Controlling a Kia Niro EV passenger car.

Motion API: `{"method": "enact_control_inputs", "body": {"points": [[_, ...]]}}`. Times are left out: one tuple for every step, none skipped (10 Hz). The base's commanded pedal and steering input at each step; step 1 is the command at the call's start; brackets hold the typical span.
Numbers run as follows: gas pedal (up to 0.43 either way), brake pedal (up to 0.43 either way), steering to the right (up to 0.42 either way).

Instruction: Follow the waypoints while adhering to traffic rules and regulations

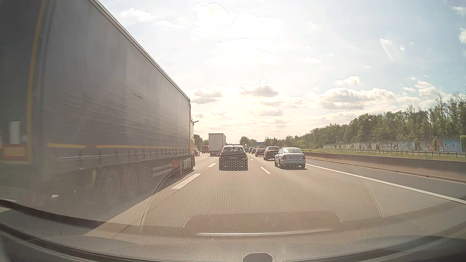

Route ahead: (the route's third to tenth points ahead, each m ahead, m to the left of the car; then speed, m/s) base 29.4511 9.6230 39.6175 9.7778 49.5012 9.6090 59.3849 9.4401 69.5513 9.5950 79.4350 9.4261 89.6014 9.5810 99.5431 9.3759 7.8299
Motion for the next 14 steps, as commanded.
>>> {"method": "enact_control_inputs", "body": {"points": [[0.118, 0.000, -0.001], [0.118, 0.000, -0.001], [0.118, 0.000, -0.002], [0.118, 0.000, -0.001], [0.118, 0.000, 0.000], [0.118, 0.000, -0.001], [0.118, 0.000, -0.001], [0.118, 0.000, -0.001], [0.118, 0.000, -0.001], [0.118, 0.000, -0.001], [0.118, 0.000, -0.001], [0.118, 0.000, -0.001], [0.118, 0.000, -0.001], [0.130, 0.000, -0.001]]}}
